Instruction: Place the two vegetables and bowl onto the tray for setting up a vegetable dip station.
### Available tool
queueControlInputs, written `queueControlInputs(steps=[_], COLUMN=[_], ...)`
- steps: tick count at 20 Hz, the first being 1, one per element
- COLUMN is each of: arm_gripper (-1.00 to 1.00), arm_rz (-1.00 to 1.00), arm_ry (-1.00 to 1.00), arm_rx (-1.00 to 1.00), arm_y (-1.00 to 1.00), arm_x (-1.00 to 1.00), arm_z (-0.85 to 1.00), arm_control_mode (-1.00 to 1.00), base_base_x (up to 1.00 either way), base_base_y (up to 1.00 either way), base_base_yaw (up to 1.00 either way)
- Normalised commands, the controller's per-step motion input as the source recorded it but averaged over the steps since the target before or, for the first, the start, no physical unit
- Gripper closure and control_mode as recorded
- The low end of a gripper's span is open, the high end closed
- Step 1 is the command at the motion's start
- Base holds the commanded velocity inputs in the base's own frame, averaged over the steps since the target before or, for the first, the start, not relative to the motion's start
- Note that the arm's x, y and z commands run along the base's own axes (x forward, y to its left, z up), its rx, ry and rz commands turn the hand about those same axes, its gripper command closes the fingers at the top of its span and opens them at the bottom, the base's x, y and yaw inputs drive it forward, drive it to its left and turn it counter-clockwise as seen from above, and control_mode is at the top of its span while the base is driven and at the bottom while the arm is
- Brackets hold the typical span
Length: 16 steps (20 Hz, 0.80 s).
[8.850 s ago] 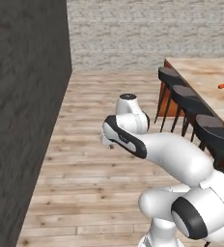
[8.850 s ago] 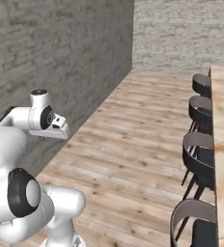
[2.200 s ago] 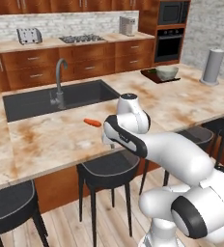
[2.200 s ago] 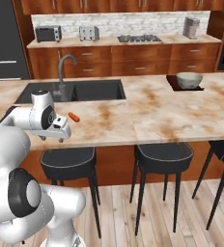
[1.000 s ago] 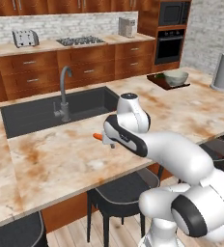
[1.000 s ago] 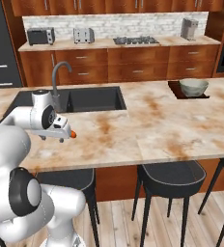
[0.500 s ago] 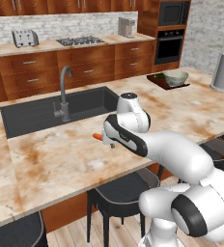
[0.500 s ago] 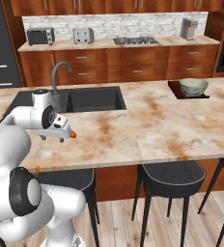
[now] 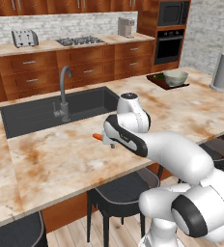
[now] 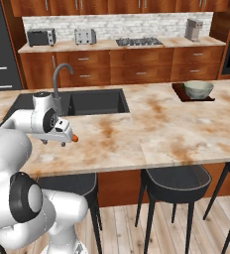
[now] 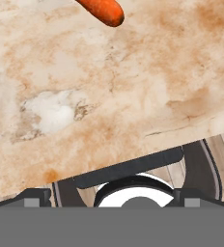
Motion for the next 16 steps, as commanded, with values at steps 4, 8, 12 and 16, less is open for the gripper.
queueControlInputs(steps=[4,8,12,16], arm_gripper=[-1.0,-1.0,-1.0,-1.0], arm_rz=[0.0,0.0,0.0,0.01], arm_ry=[0.0,0.0,0.0,0.0], arm_rx=[0.0,0.0,0.0,0.0], arm_y=[0.0,0.0,0.01,0.06], arm_x=[0.0,0.0,0.06,0.32], arm_z=[0.0,0.0,0.03,0.08], arm_control_mode=[1.0,1.0,-1.0,-1.0], base_base_x=[0.0,0.0,0.0,0.0], base_base_y=[0.0,0.0,0.0,0.0], base_base_yaw=[0.0,0.0,0.0,0.0])
